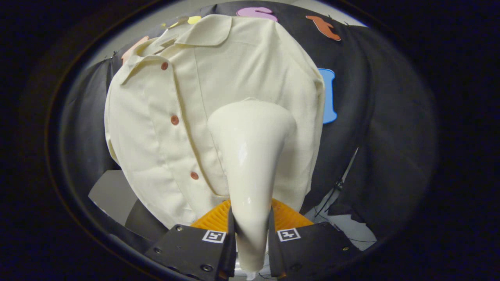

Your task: Iron the clothes twice with a garment steamer, once on the left side and once on the right side.

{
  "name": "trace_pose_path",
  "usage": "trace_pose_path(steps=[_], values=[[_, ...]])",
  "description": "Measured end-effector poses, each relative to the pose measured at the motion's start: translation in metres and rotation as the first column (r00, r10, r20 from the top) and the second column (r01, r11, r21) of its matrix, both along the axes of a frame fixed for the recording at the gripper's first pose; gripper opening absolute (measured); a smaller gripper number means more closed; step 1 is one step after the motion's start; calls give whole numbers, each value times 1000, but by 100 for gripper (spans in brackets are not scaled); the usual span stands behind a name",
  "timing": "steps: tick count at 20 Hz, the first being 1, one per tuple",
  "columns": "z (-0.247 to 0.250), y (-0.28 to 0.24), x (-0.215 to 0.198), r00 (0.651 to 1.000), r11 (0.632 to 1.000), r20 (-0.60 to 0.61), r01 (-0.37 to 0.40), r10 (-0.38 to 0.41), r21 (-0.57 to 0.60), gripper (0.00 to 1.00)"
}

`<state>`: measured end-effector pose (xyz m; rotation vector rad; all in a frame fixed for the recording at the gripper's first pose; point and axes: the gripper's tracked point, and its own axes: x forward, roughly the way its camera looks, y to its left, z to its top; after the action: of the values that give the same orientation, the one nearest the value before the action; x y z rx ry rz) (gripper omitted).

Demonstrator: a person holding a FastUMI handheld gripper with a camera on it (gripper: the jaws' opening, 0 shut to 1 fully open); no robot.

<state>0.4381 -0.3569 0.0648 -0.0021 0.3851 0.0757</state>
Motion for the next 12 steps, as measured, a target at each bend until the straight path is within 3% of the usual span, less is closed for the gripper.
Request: trace_pose_path(steps=[12], values=[[-130,-3,-24,987,998,-157,35,-25,61,34]])
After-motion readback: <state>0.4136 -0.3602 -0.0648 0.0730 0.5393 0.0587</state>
